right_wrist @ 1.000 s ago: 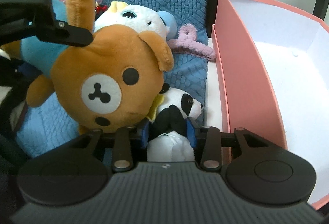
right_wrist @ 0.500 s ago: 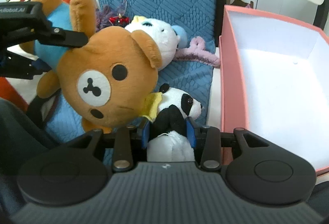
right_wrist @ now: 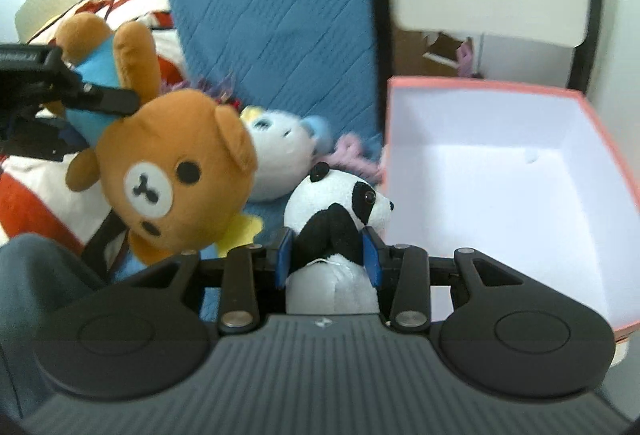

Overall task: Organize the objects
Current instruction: 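Lift the brown bear with the left tool while the right tool carries the panda to the box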

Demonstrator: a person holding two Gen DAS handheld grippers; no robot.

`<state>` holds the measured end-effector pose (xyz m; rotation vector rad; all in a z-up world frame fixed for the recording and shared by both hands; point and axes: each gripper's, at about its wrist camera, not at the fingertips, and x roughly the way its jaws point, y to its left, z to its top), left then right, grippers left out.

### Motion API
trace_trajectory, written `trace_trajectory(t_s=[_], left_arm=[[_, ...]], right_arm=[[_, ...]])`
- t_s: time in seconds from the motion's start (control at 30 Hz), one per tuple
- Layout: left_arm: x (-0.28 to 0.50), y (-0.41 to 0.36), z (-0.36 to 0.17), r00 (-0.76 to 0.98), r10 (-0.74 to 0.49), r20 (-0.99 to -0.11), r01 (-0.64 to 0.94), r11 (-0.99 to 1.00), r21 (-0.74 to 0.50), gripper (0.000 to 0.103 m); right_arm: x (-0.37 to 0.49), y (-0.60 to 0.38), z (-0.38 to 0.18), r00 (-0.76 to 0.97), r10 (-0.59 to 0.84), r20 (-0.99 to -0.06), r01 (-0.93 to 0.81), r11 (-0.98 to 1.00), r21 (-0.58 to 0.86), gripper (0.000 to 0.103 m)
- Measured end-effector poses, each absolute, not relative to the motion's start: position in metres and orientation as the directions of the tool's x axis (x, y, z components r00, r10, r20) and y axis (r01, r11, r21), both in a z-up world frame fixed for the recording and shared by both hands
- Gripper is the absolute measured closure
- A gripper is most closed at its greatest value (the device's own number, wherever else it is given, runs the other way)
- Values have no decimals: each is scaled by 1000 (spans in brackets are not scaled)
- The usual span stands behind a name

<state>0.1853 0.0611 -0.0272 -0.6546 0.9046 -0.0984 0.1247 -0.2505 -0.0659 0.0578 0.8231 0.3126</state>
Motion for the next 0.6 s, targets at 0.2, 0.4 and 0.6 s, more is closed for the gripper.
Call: trace_trajectory(t_s=[0.2, 0.4, 0.6], left_arm=[[221, 8, 1, 587, -405, -701, -84, 831, -550, 53], [270, -50, 15, 537, -463, -706, -25, 827, -561, 55], [313, -97, 4, 422, -506, -752, -18, 825, -565, 55]], right_arm=[[140, -293, -34, 683, 253, -686, -209, 967, 149, 63], [154, -336, -8, 731, 178, -659, -164, 983, 83, 63], [173, -382, -10, 719, 120, -684, -108, 992, 61, 63]])
